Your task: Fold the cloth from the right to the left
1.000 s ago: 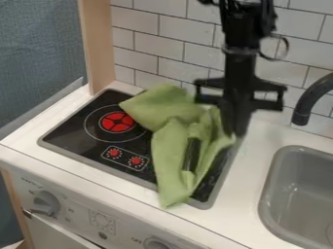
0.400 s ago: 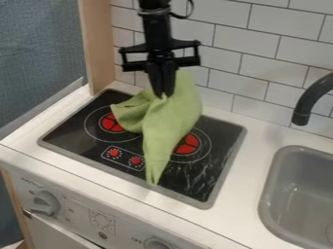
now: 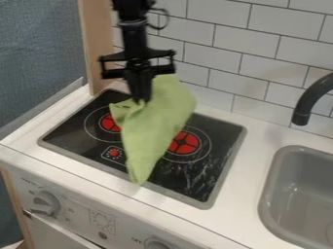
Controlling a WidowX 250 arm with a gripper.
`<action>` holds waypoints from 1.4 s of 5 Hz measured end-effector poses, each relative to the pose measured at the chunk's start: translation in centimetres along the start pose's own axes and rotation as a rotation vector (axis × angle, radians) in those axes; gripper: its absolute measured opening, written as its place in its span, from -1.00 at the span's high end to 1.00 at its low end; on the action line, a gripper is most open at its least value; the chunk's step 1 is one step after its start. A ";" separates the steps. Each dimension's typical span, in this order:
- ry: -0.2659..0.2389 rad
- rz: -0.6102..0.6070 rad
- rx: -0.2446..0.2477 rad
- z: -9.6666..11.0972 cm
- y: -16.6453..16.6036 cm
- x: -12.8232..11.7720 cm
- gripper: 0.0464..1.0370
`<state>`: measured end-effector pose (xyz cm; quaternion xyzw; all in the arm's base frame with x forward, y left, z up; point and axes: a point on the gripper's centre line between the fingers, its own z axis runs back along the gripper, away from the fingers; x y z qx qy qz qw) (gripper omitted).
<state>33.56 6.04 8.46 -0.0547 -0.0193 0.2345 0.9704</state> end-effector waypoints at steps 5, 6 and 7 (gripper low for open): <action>0.073 0.094 0.050 -3.9 4.0 -0.3 0.10; 0.082 0.102 0.052 -4.0 4.0 -0.6 -0.50; 0.066 0.101 0.043 -3.1 3.9 -0.8 -0.94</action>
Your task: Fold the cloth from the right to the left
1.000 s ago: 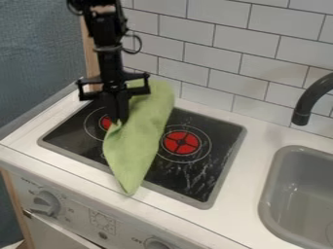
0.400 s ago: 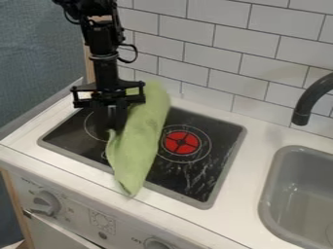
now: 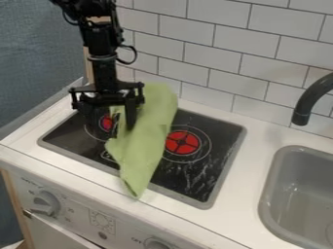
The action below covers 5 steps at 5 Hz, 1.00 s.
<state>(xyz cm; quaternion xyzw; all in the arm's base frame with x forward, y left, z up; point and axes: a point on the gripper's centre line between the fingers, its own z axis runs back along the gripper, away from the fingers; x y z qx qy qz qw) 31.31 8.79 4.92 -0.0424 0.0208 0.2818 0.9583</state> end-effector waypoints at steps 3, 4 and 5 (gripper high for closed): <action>-0.088 -0.035 -0.119 6.0 -1.8 -1.1 -0.92; -0.161 -0.088 -0.172 8.7 -2.5 -1.6 -0.92; -0.164 -0.095 -0.172 8.8 -2.5 -1.6 -0.92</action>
